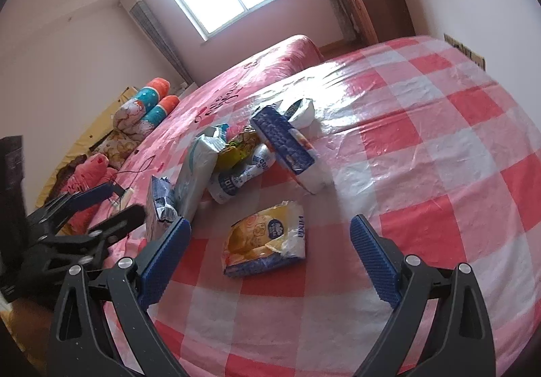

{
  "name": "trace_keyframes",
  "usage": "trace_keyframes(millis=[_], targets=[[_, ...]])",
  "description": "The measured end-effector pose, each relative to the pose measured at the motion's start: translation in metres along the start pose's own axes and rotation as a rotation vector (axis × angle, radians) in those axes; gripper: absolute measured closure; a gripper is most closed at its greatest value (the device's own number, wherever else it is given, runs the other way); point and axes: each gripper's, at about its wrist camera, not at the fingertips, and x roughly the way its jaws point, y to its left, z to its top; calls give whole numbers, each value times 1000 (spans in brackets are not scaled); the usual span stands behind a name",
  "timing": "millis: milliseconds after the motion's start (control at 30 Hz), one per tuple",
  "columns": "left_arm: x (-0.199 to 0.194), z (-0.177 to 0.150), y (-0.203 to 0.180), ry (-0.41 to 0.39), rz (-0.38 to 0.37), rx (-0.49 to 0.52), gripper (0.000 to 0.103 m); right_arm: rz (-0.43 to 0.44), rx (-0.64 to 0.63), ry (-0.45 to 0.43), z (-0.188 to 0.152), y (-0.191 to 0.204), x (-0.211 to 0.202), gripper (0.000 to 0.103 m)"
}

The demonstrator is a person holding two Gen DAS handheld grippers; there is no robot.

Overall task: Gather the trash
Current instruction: 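Grasp the white feather-print wipes bag with the left tool and lift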

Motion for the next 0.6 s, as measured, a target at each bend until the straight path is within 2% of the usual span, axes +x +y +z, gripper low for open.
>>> trace_keyframes(millis=[100,267,367,600], targets=[[17,6,1,36,11,28,13,8,20,12,2,-7,1,9],[42,12,23,74,-30,-77,13,17,38,26,5,-14,3,9],[52,18,21,63,-56,-28,13,21,45,41,6,-17,6,9],[73,29,15,98,-172,71,13,23,56,52,7,-24,10,9]])
